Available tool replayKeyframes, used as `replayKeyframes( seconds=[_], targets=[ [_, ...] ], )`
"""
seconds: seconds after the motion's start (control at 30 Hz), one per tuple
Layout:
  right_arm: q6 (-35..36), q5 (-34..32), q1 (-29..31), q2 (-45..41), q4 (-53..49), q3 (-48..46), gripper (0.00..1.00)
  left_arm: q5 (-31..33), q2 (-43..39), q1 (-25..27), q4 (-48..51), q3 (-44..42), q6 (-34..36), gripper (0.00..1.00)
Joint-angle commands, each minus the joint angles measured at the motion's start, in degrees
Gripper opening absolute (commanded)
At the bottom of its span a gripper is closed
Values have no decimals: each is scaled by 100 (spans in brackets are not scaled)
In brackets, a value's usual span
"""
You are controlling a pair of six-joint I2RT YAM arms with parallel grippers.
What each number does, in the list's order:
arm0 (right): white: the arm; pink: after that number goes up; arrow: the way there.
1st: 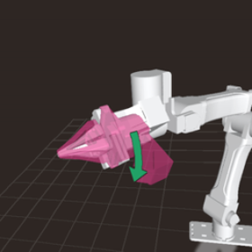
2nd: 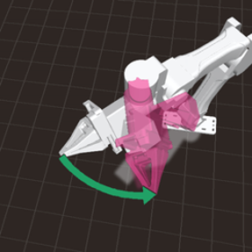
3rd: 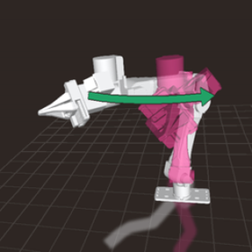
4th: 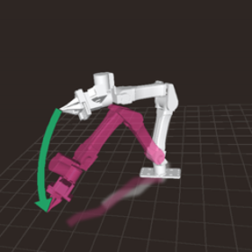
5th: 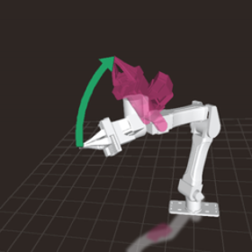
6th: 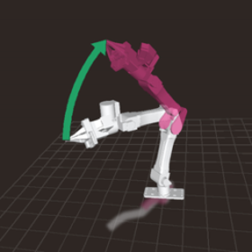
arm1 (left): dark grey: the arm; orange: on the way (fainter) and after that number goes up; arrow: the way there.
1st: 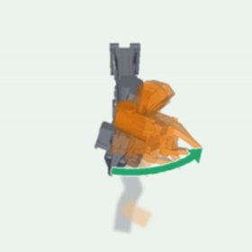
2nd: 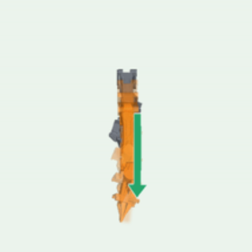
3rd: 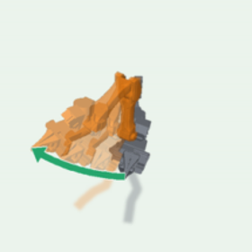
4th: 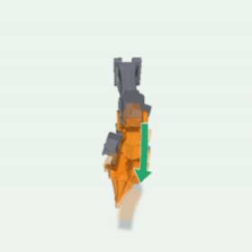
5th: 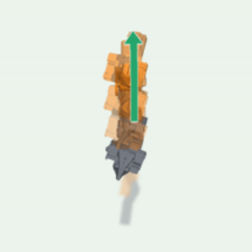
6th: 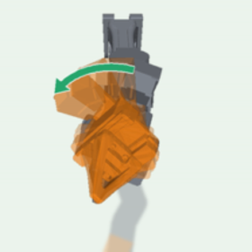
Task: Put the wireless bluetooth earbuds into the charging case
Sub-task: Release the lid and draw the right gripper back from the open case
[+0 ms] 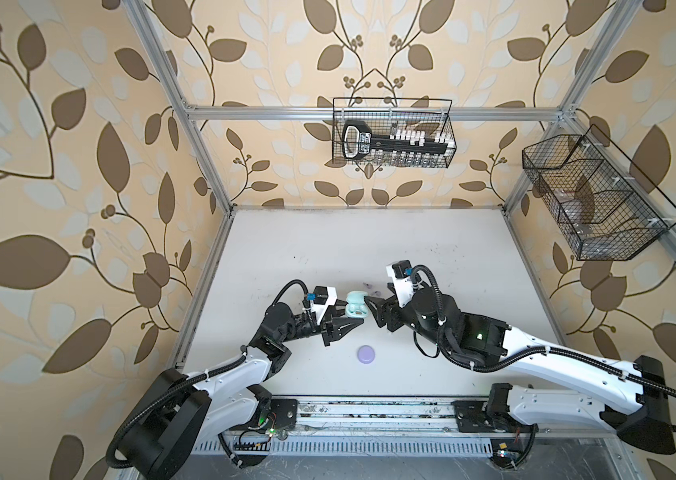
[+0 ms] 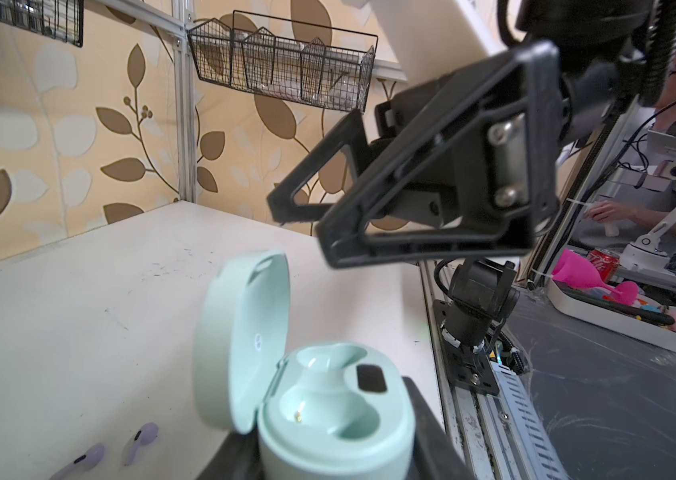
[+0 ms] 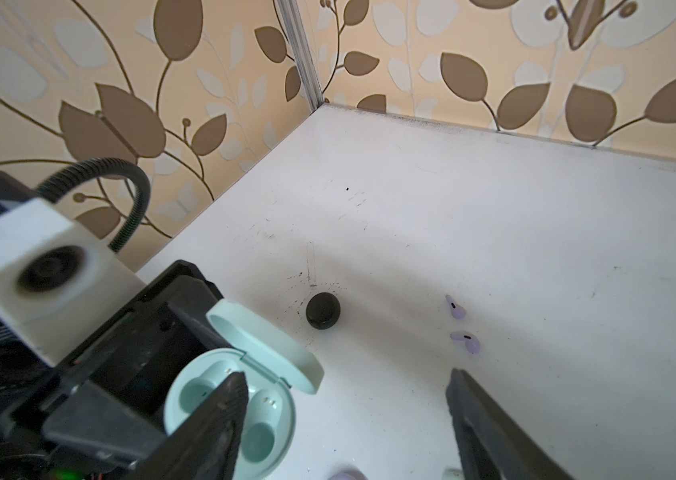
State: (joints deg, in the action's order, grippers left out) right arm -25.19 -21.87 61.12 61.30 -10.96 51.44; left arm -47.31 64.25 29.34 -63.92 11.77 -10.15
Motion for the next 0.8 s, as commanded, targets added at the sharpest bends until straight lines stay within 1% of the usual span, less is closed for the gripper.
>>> replayKeyframes(
  seconds=[0.0,0.03,0.17,0.23,0.4,0.47,0.53,0.63,0.77],
  targets=[
    [-545,52,-19,-593,-541,123,79,174,583,63,-1435,-182,-327,0],
    [-642,108,-42,-752,-581,77,80,195,786,65,-1723,-222,-358,0],
    [-842,427,-142,-1304,-566,-205,84,153,1212,63,-1747,-134,-189,0],
    [-908,567,-195,-1499,-562,-296,85,139,1282,65,-1756,-160,-143,0],
    [-976,840,-191,-1671,-482,-391,84,209,1303,176,-1742,-331,118,0],
    [-987,830,-199,-1683,-510,-430,83,168,1318,203,-1743,-388,266,0],
    [-1112,663,-204,-1697,-542,-471,82,141,1347,204,-1740,-442,410,0],
    [-1076,806,-178,-1681,-577,-398,79,155,1388,206,-1738,-499,552,0],
    [-1115,427,23,-1943,-616,-424,80,111,1450,204,-1742,-585,747,0]
  ],
)
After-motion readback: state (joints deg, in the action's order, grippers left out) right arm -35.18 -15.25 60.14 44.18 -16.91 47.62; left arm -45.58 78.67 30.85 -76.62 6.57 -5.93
